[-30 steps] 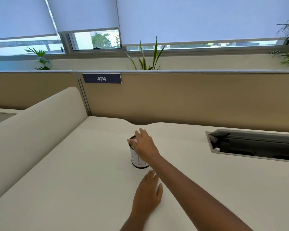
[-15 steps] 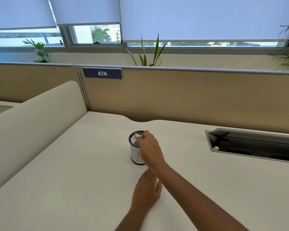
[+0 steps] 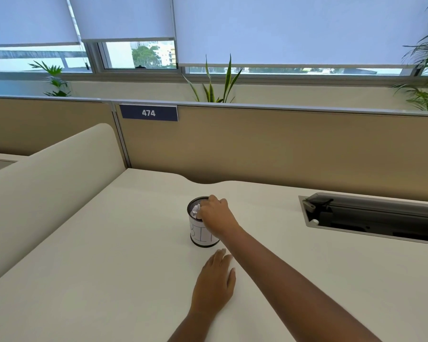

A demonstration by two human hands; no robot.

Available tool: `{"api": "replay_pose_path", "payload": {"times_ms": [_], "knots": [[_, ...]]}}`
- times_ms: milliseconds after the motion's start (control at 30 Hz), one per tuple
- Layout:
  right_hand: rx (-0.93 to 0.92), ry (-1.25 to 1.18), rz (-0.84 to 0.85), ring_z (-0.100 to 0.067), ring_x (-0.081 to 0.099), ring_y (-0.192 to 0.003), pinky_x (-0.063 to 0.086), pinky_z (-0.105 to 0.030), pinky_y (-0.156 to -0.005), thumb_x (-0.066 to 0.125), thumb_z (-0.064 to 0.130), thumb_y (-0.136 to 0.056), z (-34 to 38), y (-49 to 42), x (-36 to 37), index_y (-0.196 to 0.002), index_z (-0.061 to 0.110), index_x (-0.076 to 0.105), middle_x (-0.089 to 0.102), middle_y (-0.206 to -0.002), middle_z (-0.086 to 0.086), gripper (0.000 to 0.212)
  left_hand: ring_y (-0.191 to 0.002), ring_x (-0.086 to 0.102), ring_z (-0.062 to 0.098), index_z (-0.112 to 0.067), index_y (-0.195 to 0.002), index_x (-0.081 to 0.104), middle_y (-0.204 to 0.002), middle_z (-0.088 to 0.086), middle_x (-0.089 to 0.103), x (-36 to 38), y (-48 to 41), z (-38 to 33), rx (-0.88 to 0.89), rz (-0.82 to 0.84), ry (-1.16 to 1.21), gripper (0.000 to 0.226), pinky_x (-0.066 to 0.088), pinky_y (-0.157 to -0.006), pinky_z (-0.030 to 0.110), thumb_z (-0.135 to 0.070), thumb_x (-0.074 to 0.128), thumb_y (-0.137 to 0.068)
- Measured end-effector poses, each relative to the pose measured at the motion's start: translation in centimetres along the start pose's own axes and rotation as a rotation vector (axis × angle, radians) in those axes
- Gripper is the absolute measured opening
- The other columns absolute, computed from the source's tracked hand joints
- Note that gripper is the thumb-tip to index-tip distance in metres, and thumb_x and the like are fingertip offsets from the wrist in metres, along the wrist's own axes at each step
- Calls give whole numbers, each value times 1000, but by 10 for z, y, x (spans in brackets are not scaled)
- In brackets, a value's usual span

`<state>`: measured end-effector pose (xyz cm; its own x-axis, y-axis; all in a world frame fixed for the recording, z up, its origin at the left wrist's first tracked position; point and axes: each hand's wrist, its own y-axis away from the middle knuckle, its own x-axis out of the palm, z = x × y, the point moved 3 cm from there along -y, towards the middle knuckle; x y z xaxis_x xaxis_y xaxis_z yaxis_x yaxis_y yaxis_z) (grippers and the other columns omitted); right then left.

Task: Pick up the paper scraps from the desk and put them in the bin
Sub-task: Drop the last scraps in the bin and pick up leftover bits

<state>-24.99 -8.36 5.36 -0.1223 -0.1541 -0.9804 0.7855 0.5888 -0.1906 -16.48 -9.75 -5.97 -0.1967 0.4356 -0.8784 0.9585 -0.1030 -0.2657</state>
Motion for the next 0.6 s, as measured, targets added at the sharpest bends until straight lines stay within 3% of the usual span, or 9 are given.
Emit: {"api": "replay_pose_path", "payload": {"times_ms": [167, 267, 333, 400, 433, 500, 533, 600], "knots": [[11, -71, 55, -30, 38, -119, 28, -49, -101, 39, -12, -87, -2, 2, -1, -118, 13, 58, 60, -122, -10, 44, -141, 26, 7, -15, -143, 32, -153, -2, 30, -1, 0, 0, -5, 14, -13, 47, 22, -115, 20, -24, 31, -97], [17, -246, -78, -28, 39, -120, 24, -46, -105, 40, -13, -84, -6, 13, -10, -116, 14, 60, 61, -124, -7, 47, -139, 31, 9, -15, -141, 35, -151, -1, 33, -1, 2, -3, -18, 4, -10, 45, 26, -115, 22, -23, 31, -97], [28, -329, -202, -26, 43, -116, 30, -41, -99, 43, -13, -81, -10, 25, -15, -112, 14, 62, 62, -121, -5, 46, -130, 48, 17, -9, -131, 50, -141, 8, 50, -4, 3, -5, -29, -20, -57, 40, 41, -107, 26, -19, 49, -92], [50, -388, -288, -26, 46, -113, 35, -38, -94, 44, -14, -80, -17, 41, -17, -109, 14, 64, 63, -118, -6, 45, -111, 65, 23, -8, -112, 65, -121, 14, 66, -5, 5, -8, -20, -58, -63, 36, 55, -89, 29, -15, 72, -76], [67, -406, -311, -26, 47, -112, 38, -38, -93, 44, -14, -81, -22, 51, -16, -107, 13, 65, 63, -116, -7, 43, -116, 62, 24, -9, -115, 63, -126, 14, 63, -6, 6, -12, -35, -26, -38, 37, 53, -92, 29, -16, 69, -79], [113, -416, -323, -24, 48, -112, 42, -36, -93, 44, -12, -84, -34, 73, -10, -106, 13, 66, 63, -116, -8, 40, -138, 38, 20, -13, -133, 47, -147, 8, 41, -3, 11, -16, -70, -3, -64, 40, 35, -111, 28, -23, 45, -95], [139, -408, -321, -23, 49, -113, 43, -34, -94, 43, -10, -86, -41, 87, -6, -106, 14, 66, 63, -116, -7, 38, -138, 36, 20, -13, -134, 47, -148, 8, 39, -4, 12, -19, -77, -33, -91, 40, 34, -112, 28, -24, 41, -96], [199, -391, -317, -20, 50, -113, 44, -31, -95, 42, -7, -88, -58, 118, 4, -105, 15, 67, 63, -116, -6, 37, -114, 63, 25, -8, -109, 68, -124, 15, 63, -3, 15, -28, -81, -52, -143, 31, 55, -90, 29, -22, 50, -87]]}}
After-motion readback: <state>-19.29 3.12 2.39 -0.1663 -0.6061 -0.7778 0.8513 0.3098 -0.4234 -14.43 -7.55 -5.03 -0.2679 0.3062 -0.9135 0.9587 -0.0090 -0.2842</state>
